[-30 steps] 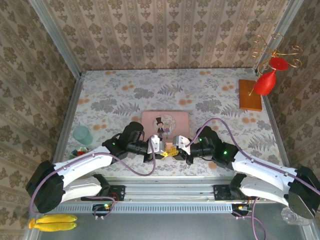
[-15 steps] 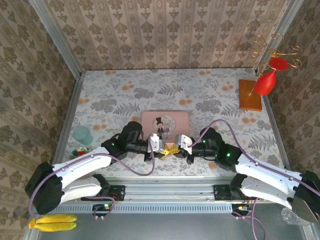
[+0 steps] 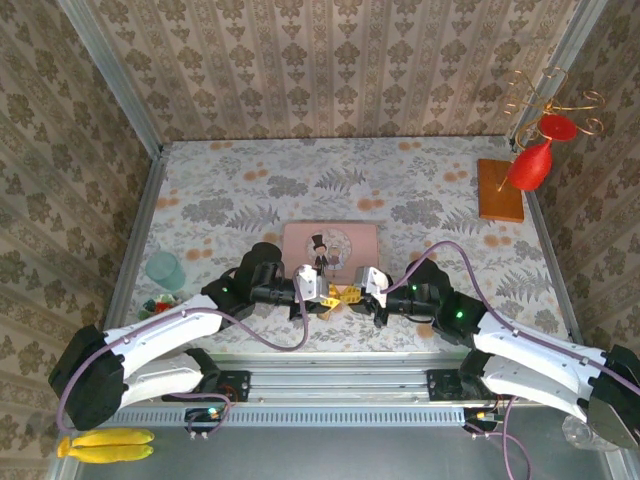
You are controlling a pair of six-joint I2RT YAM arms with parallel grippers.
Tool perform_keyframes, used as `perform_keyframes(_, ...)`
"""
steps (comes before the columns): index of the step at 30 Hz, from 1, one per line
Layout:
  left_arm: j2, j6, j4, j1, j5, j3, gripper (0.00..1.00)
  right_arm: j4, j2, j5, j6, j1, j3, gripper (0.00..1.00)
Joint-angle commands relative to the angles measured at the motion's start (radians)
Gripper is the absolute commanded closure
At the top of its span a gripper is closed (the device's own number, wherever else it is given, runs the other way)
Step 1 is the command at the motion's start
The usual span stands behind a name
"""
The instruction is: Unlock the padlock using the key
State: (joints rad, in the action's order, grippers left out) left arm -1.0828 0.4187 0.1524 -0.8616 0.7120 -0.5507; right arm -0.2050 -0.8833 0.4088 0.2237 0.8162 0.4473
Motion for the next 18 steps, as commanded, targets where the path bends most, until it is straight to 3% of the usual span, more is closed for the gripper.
perform_keyframes(1,-0.007,-0.009,0.015,0.009,0.021,0.012,0.82,-0.044,0.029,-0.046,-0.017,-0.002,-0.012,1.0)
perform_keyframes(9,-0.031,-0.009,0.006,0.012,0.044,0.002,0.86,-0.077,0.03,-0.044,-0.022,-0.001,-0.014,1.0)
perform_keyframes(16,-0.029,-0.009,0.002,0.014,0.039,0.003,1.0,-0.079,0.02,-0.057,-0.009,-0.001,-0.017,1.0)
perform_keyframes(18,-0.026,-0.009,0.001,0.014,0.032,0.003,1.0,-0.073,0.022,-0.066,-0.004,-0.001,-0.021,1.0)
